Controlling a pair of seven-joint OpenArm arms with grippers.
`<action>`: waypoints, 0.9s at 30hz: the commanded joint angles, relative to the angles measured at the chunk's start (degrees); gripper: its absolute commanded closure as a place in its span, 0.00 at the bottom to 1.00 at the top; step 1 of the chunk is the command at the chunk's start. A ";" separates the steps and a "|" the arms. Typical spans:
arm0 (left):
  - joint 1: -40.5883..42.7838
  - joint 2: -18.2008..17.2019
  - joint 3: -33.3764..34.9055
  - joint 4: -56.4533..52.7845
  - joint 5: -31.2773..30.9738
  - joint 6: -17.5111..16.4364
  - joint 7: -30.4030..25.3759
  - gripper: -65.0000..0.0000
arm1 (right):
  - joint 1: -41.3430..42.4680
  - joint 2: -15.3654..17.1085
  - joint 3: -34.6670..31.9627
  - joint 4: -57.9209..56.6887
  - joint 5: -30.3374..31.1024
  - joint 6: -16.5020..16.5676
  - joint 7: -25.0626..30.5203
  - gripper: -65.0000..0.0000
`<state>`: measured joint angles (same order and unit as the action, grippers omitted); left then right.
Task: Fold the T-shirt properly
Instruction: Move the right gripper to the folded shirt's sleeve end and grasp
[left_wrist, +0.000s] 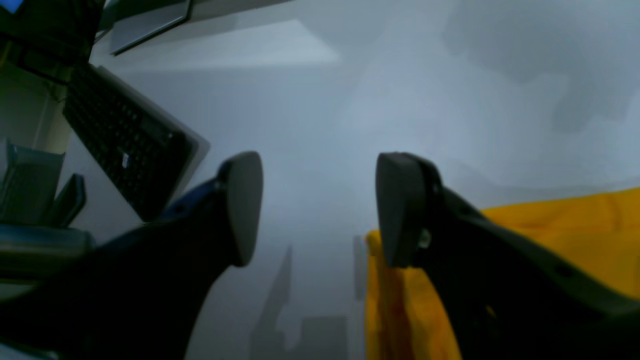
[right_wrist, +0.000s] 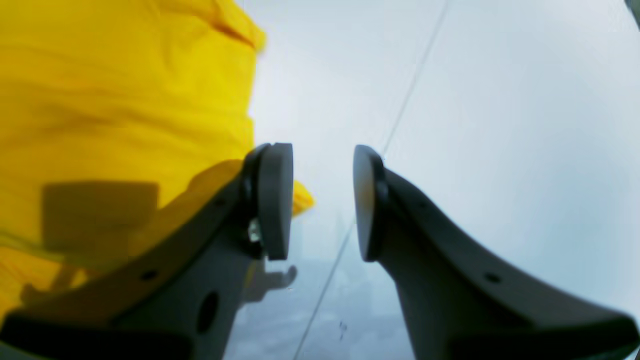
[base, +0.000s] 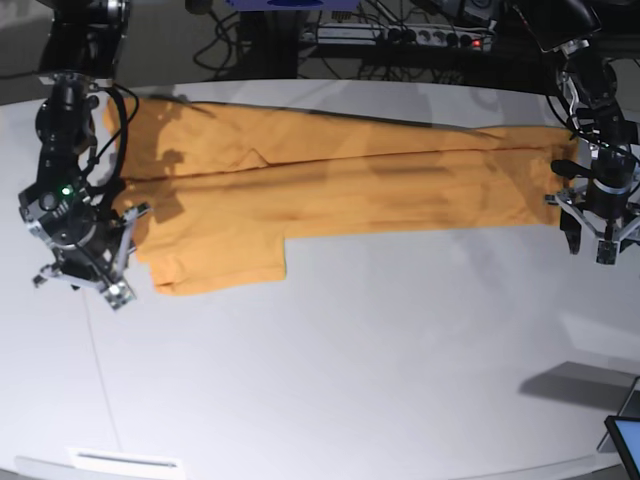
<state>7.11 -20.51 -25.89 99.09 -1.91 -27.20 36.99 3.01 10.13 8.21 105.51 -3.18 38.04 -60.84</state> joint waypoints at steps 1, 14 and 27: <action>-0.65 -1.07 -0.44 0.74 -0.33 0.43 -1.08 0.45 | 1.43 0.46 -0.08 0.99 -0.12 0.68 0.05 0.69; -0.65 -0.63 -0.26 -1.64 -0.42 0.43 -1.08 0.45 | 7.24 -1.47 -2.19 -9.12 6.48 1.96 -1.80 0.69; -0.56 -0.89 -0.70 -1.73 -0.42 0.43 -1.17 0.45 | 16.64 -1.56 -2.19 -22.75 12.02 1.96 -0.57 0.69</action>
<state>7.11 -20.18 -26.06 96.47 -2.33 -27.22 36.91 18.02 8.21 5.87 81.78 8.67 40.07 -62.39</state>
